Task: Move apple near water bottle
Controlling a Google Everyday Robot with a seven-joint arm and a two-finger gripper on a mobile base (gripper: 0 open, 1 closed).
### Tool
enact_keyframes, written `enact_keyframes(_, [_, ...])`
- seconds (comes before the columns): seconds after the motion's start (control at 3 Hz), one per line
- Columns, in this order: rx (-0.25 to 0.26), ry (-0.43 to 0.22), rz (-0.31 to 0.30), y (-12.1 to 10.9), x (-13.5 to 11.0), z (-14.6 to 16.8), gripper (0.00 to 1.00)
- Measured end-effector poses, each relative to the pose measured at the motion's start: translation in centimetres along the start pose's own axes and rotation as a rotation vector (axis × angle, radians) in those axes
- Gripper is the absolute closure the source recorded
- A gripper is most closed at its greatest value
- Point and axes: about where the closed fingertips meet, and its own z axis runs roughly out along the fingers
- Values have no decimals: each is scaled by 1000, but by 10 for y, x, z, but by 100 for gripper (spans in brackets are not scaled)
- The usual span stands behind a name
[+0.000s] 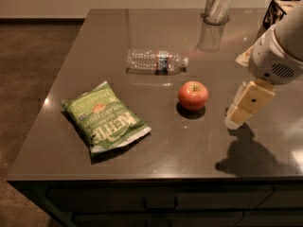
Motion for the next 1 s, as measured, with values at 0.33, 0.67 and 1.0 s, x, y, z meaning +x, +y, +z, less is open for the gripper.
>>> enact_keyframes(0.33, [-15,-57,28,-5,-16,24,0])
enact_keyframes(0.67, [-33,-90,45,-8,-31,48,0])
enact_keyframes(1.0, [-40,-111,50,-7,-48,67,0])
